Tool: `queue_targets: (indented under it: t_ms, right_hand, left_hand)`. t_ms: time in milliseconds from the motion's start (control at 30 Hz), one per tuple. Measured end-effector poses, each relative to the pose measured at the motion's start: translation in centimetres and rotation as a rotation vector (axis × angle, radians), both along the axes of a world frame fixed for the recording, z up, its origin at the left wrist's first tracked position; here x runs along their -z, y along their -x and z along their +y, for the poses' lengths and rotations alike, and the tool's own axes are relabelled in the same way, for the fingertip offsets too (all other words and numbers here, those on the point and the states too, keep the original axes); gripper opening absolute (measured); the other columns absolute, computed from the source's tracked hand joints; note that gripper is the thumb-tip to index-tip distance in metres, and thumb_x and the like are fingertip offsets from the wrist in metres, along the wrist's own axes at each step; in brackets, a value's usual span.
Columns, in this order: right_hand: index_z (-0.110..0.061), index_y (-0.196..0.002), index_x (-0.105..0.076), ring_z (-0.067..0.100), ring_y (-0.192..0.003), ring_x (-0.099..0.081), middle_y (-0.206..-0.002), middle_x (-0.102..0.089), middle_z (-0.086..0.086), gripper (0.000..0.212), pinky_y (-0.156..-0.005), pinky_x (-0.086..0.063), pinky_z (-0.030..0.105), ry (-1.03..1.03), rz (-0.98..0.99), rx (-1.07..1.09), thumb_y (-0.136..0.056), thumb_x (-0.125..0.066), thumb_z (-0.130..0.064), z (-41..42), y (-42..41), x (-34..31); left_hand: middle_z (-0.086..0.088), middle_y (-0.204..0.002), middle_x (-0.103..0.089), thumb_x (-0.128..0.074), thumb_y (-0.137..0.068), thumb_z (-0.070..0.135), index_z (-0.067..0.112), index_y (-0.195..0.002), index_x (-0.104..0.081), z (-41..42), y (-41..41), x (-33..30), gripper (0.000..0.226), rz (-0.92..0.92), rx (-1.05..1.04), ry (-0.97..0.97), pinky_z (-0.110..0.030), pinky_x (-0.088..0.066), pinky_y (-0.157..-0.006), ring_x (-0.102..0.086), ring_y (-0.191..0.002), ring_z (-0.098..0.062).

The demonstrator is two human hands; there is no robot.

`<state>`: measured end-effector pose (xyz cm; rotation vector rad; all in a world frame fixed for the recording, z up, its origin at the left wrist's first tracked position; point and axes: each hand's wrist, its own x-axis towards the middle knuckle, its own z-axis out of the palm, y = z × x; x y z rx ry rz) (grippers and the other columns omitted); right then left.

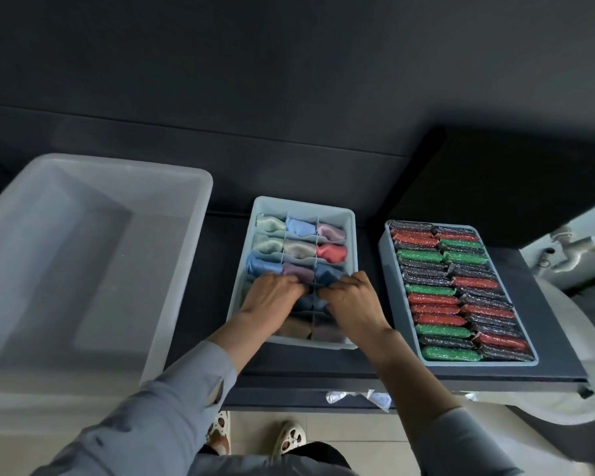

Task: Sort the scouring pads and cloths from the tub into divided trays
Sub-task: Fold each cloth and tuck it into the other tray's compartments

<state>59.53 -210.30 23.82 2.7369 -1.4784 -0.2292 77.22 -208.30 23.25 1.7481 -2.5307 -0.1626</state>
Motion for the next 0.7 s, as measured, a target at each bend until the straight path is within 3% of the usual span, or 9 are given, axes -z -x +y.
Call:
queue_targets:
  t_ms: [133, 200, 300, 367, 433, 467, 633, 700]
  right_hand:
    - [-0.028, -0.053, -0.069, 0.013, -0.044, -0.058, -0.041, -0.055, -0.007, 0.024, -0.065, -0.047, 0.025, -0.008, 0.018, 0.004, -0.04, -0.089, -0.029, -0.5, -0.9, -0.2]
    - [-0.027, -0.055, -0.07, 0.013, -0.046, -0.06, -0.045, -0.058, -0.007, 0.026, -0.064, -0.047, 0.024, -0.006, -0.045, 0.051, -0.037, -0.089, -0.026, -0.6, -1.0, -0.4]
    - [-0.024, -0.076, -0.075, 0.02, -0.067, -0.067, -0.067, -0.07, -0.004, 0.026, -0.068, -0.046, 0.027, -0.066, -0.217, 0.099, -0.054, -0.084, -0.014, 0.4, 0.1, -1.0]
    - [-0.023, -0.073, -0.07, 0.021, -0.068, -0.064, -0.068, -0.068, -0.002, 0.007, -0.063, -0.043, 0.028, -0.131, -0.293, 0.117, -0.076, -0.071, -0.029, 2.0, 0.9, -1.8]
    - [-0.022, -0.069, -0.068, 0.019, -0.061, -0.061, -0.064, -0.066, -0.002, 0.043, -0.064, -0.044, 0.028, -0.201, -0.262, 0.131, -0.083, -0.045, -0.055, 3.4, 1.4, -1.8]
    - [-0.023, -0.068, -0.069, 0.019, -0.059, -0.061, -0.062, -0.066, -0.002, 0.051, -0.067, -0.044, 0.028, -0.178, -0.238, 0.115, -0.083, -0.038, -0.059, 3.8, 1.4, -1.7]
    - [-0.026, -0.075, -0.073, 0.019, -0.06, -0.065, -0.062, -0.068, -0.001, 0.021, -0.078, -0.04, 0.031, -0.081, -0.052, -0.014, -0.082, -0.066, -0.045, 2.8, 0.7, -1.7]
    - [-0.026, -0.063, -0.07, 0.016, -0.048, -0.059, -0.05, -0.062, -0.005, 0.023, -0.074, -0.045, 0.033, -0.094, 0.044, -0.034, -0.068, -0.081, -0.046, 2.4, 0.3, -1.5]
  left_hand:
    - [-0.002, -0.096, -0.07, -0.052, -0.091, 0.006, 0.021, -0.106, -0.069, -0.5, 0.3, -0.3, 0.028, -0.074, -0.014, 0.006, -0.031, -0.05, -0.074, -0.068, -0.086, -0.02]
    - [-0.002, -0.1, -0.07, -0.052, -0.09, 0.005, 0.021, -0.108, -0.068, -0.5, 0.6, -0.2, 0.029, -0.033, -0.038, 0.007, -0.031, -0.049, -0.075, -0.067, -0.087, -0.02]
    - [0.001, -0.103, -0.072, -0.069, -0.082, 0.01, 0.024, -0.11, -0.071, 0.0, -0.8, -0.4, 0.031, 0.15, -0.034, 0.04, -0.03, -0.053, -0.077, -0.068, -0.092, -0.019]
    - [0.004, -0.104, -0.072, -0.076, -0.079, 0.017, 0.023, -0.107, -0.073, 0.9, -2.4, -0.9, 0.028, 0.282, 0.011, 0.006, -0.03, -0.054, -0.085, -0.066, -0.097, -0.014]
    - [0.008, -0.099, -0.071, -0.072, -0.083, 0.02, 0.024, -0.102, -0.074, 2.4, -3.1, -1.6, 0.019, 0.311, 0.072, -0.102, -0.025, -0.05, -0.087, -0.064, -0.094, -0.008]
    - [0.009, -0.095, -0.07, -0.07, -0.085, 0.02, 0.025, -0.099, -0.074, 2.9, -2.9, -1.7, 0.016, 0.28, 0.091, -0.145, -0.025, -0.051, -0.085, -0.064, -0.09, -0.008]
    - [0.005, -0.081, -0.06, -0.059, -0.087, 0.004, 0.018, -0.087, -0.069, 3.1, -1.2, -2.3, 0.017, 0.089, 0.101, -0.193, -0.029, -0.05, -0.075, -0.063, -0.08, -0.014]
    - [-0.003, -0.087, -0.062, -0.055, -0.084, -0.004, 0.012, -0.089, -0.066, 2.5, -0.5, -3.4, 0.021, -0.041, 0.117, -0.222, -0.029, -0.042, -0.069, -0.064, -0.085, -0.022]
